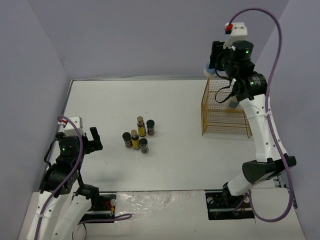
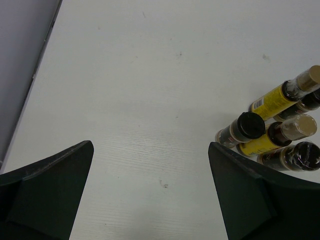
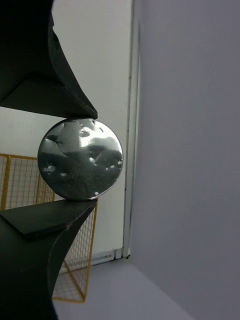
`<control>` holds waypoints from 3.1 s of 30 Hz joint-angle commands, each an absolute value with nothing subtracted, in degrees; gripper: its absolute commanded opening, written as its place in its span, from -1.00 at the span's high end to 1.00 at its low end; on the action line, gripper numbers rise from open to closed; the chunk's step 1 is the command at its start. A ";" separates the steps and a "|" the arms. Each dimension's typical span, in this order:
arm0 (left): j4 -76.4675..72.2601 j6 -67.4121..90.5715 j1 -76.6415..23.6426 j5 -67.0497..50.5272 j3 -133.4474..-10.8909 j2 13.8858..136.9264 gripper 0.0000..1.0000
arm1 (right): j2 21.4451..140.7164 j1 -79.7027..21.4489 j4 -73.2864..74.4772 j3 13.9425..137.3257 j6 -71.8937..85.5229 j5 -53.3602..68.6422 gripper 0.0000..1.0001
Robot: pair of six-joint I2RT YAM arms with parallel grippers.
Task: Organize the condiment bottles
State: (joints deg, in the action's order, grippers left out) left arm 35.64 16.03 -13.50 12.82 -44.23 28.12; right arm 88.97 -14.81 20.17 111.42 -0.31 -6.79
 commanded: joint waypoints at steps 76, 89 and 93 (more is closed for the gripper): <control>30.78 15.38 -13.53 10.09 -45.26 30.13 -0.94 | 93.64 -40.57 5.63 86.38 -5.61 16.34 -0.67; 31.05 15.73 -13.54 10.37 -45.18 29.46 -0.94 | 107.70 -44.58 4.48 92.68 -7.31 16.63 -0.52; 31.03 15.73 -13.54 10.43 -45.26 29.59 -0.94 | 109.96 -44.88 4.02 93.01 -7.47 17.89 -0.36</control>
